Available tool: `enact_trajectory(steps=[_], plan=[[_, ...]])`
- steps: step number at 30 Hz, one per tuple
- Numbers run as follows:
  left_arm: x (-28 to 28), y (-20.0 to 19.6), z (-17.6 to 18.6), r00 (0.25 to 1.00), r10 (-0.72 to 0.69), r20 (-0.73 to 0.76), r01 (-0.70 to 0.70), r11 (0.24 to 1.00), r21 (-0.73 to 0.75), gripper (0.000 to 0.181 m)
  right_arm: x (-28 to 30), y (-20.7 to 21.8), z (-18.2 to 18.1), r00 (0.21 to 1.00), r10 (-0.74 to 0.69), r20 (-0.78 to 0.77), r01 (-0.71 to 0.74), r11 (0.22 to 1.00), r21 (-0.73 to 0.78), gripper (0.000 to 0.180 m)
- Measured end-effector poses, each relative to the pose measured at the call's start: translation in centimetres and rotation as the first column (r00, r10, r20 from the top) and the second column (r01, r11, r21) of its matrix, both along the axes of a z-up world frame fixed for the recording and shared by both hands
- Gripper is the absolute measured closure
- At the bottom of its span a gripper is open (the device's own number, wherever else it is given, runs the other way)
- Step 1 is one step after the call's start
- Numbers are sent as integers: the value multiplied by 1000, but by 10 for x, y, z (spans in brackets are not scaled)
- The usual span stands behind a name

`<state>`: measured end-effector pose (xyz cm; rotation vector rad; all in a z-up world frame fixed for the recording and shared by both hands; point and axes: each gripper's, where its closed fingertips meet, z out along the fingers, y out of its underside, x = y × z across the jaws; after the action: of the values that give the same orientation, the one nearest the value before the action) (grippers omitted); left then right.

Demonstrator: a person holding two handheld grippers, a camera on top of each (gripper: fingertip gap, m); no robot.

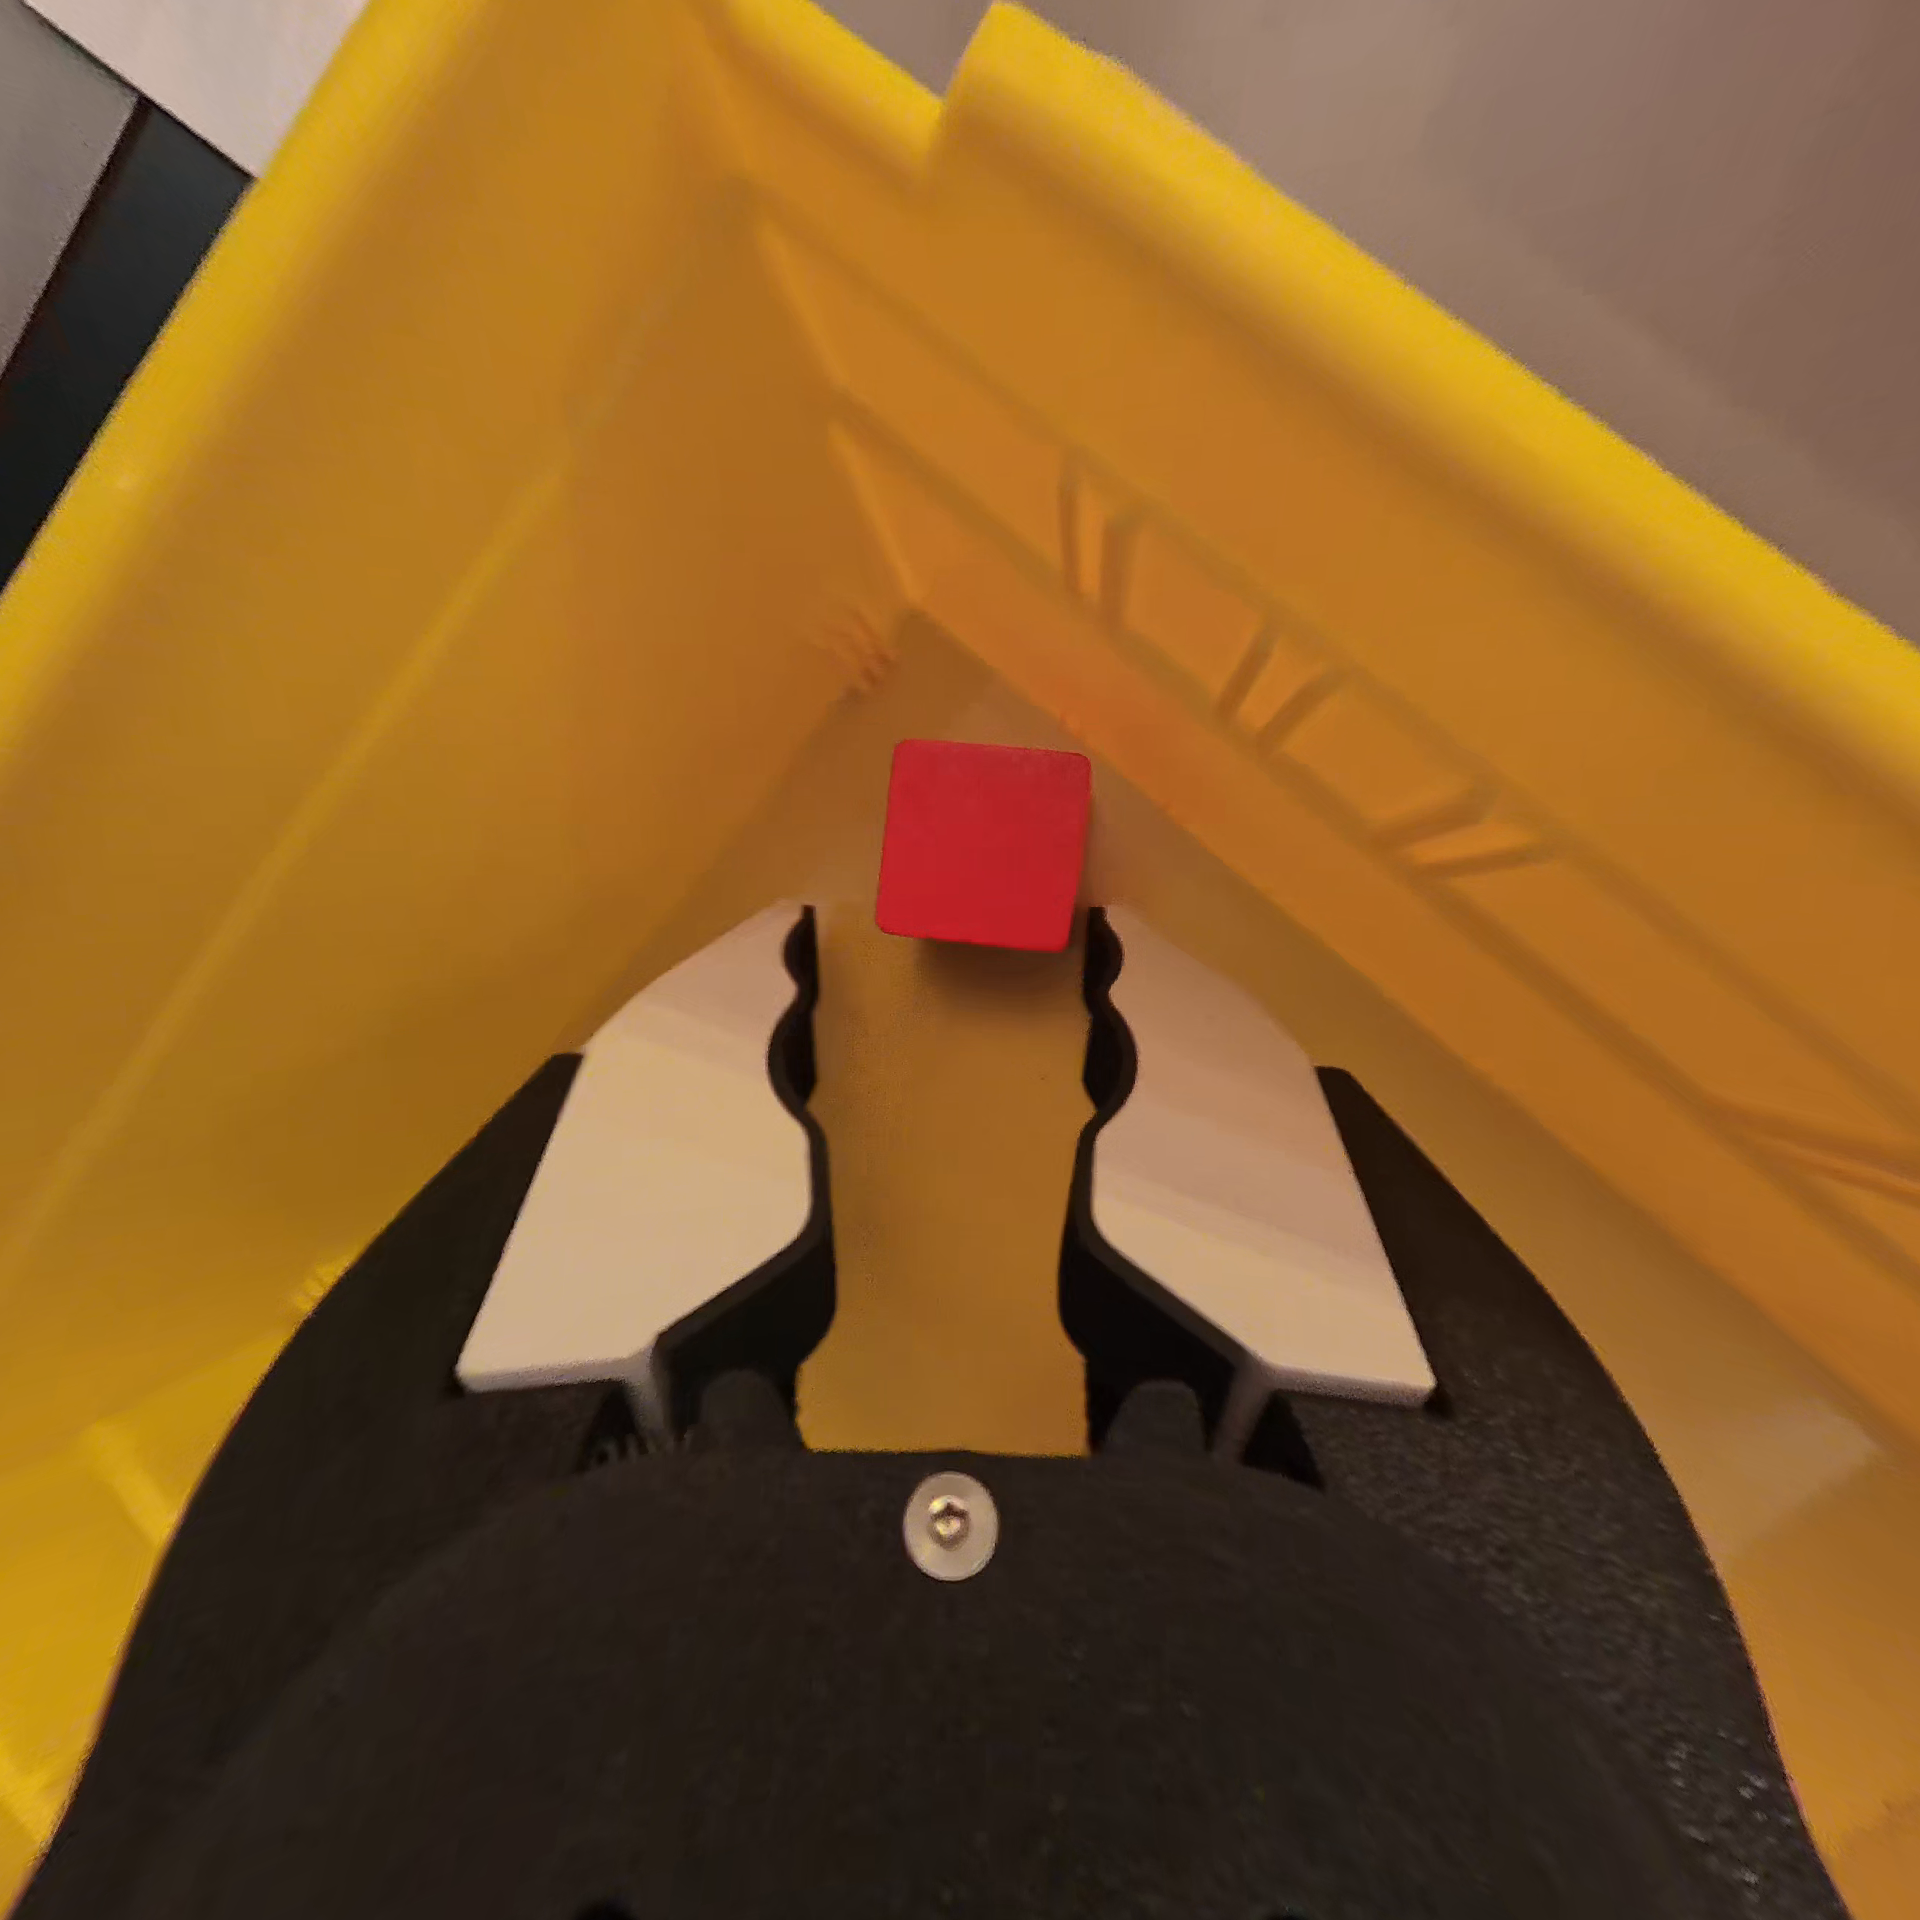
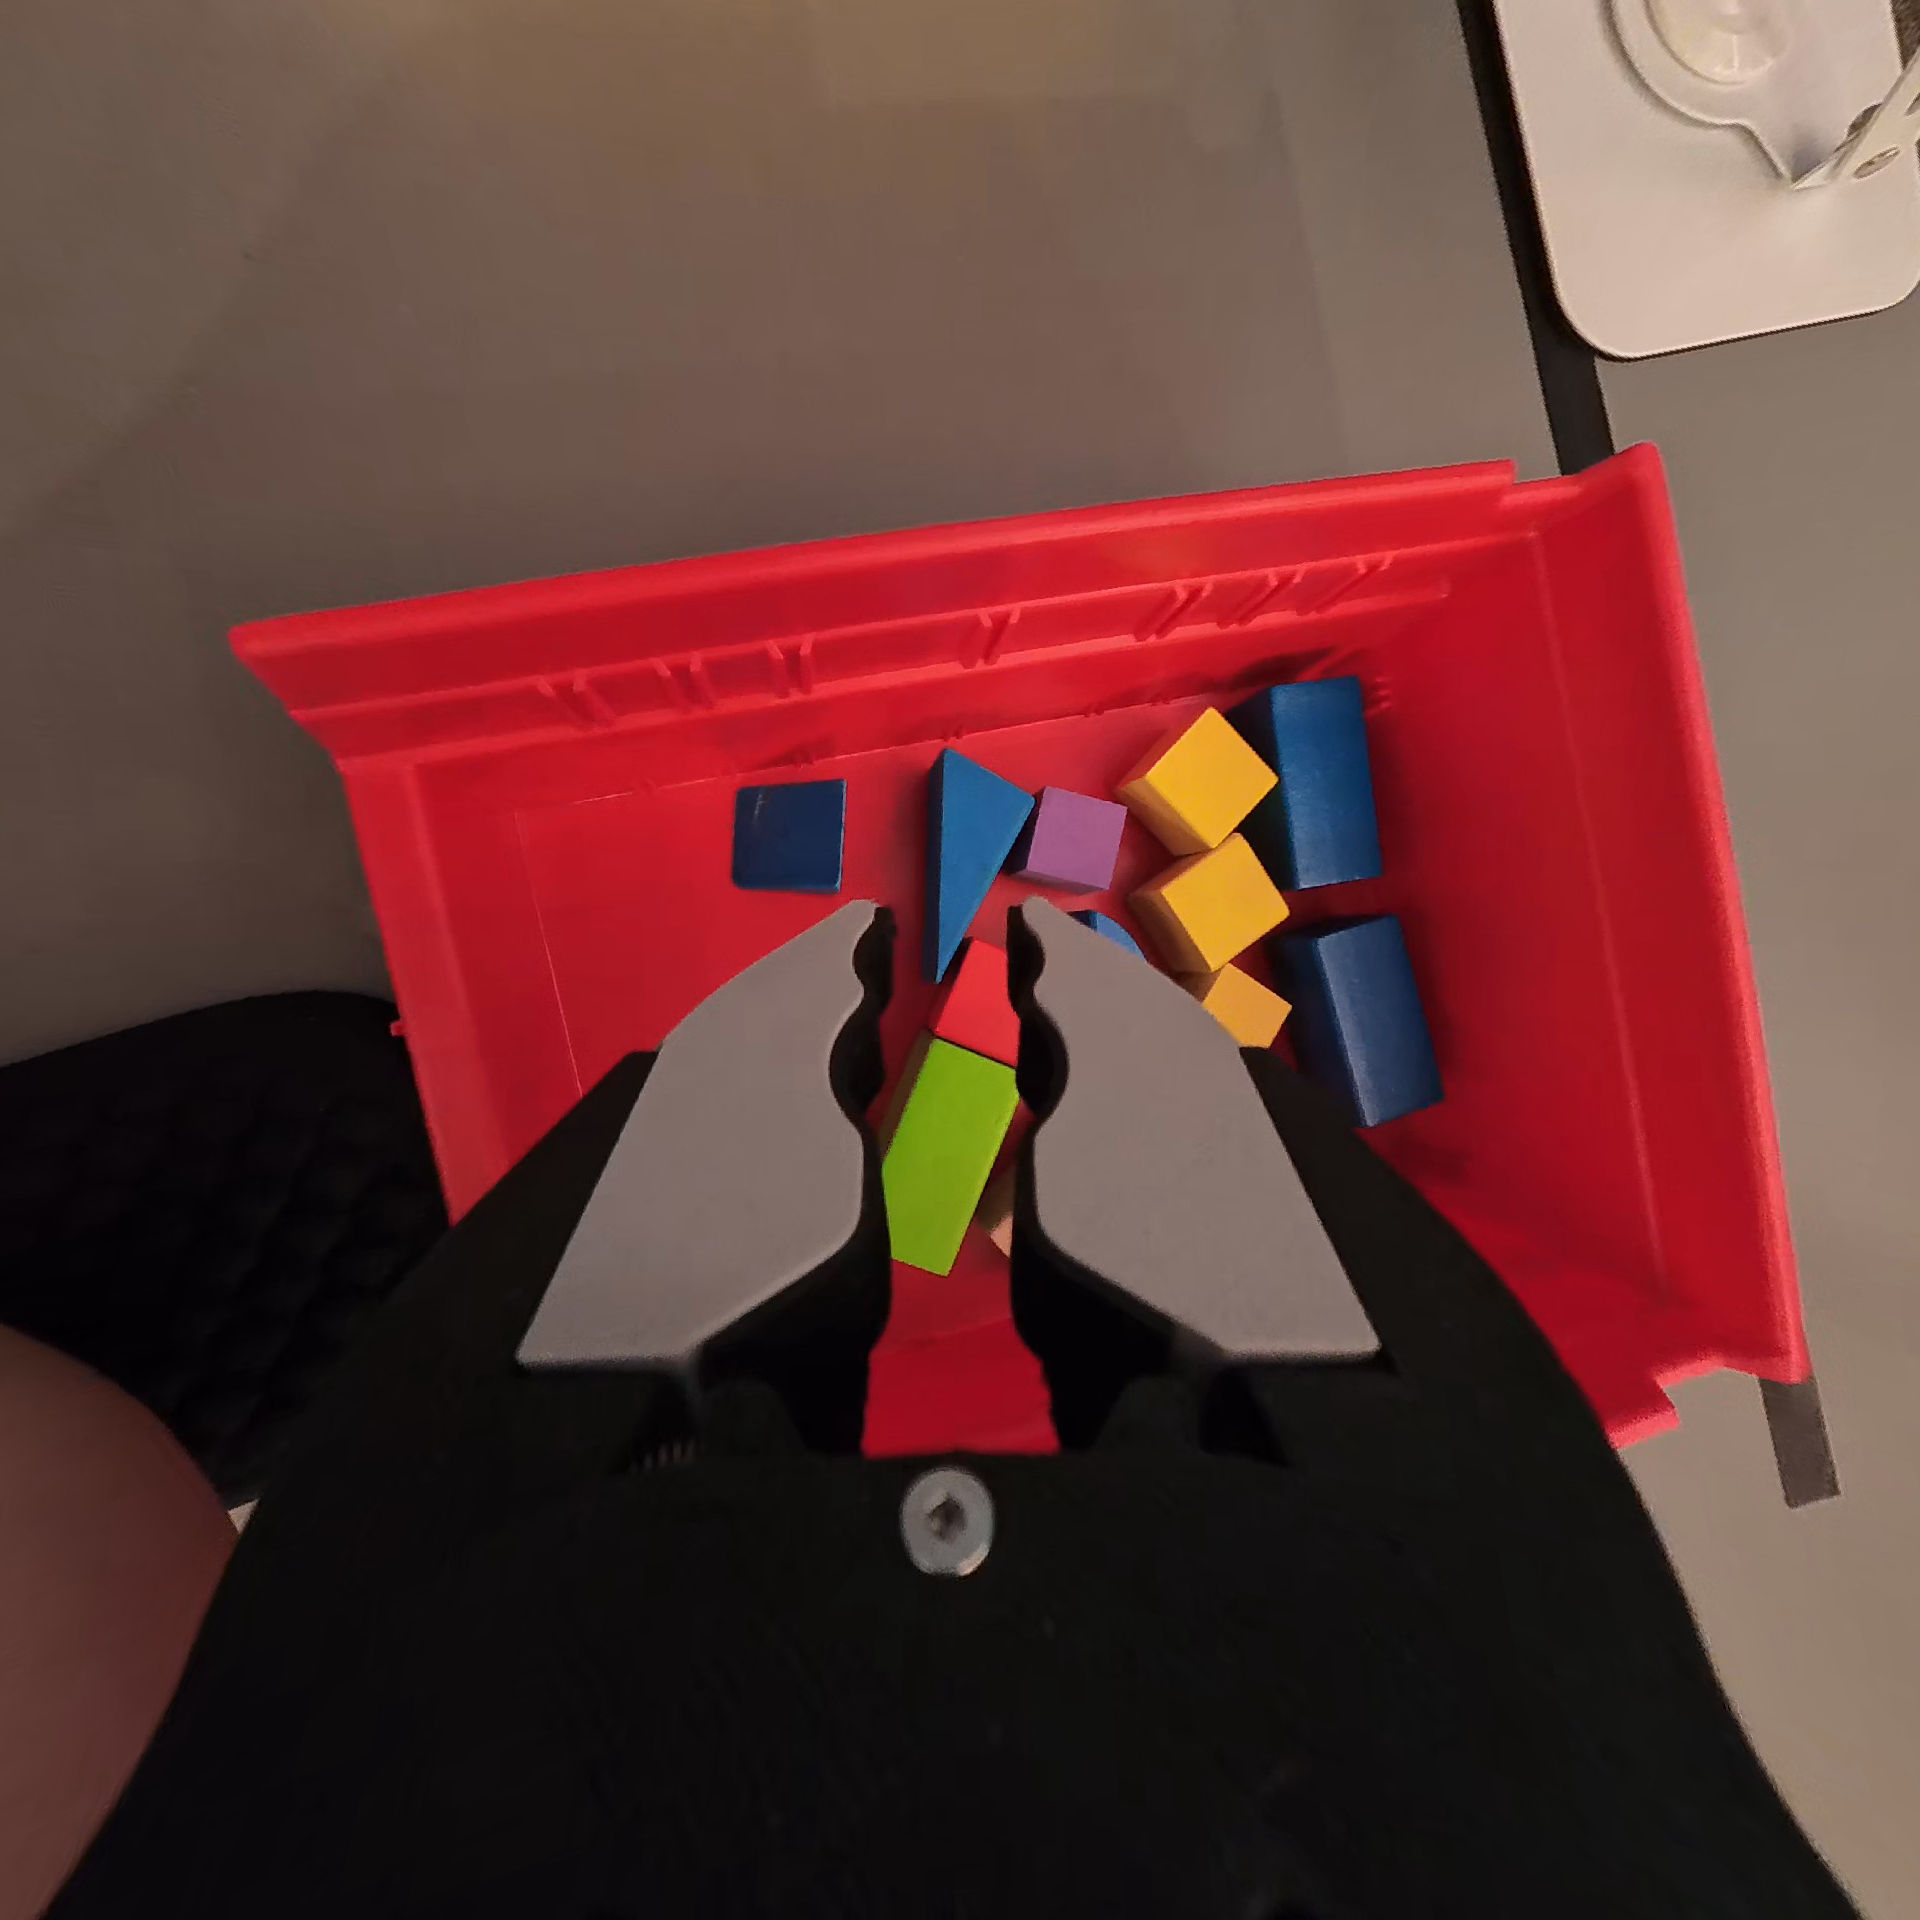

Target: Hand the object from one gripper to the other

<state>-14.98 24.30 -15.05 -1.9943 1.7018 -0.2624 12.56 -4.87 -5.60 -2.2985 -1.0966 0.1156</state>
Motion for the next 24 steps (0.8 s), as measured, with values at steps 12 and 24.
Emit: enact_trajectory(steps=[12,24], plan=[[-9,-2,3,999,20,-29,-21,1000,-20,146,1,-2,-6,1000,-2,14,3,1000,-30,158],[-11,-54,136,932,-67,355,94,994,-58,147,5,62,105,977,-195,80,109,794,598,158]])
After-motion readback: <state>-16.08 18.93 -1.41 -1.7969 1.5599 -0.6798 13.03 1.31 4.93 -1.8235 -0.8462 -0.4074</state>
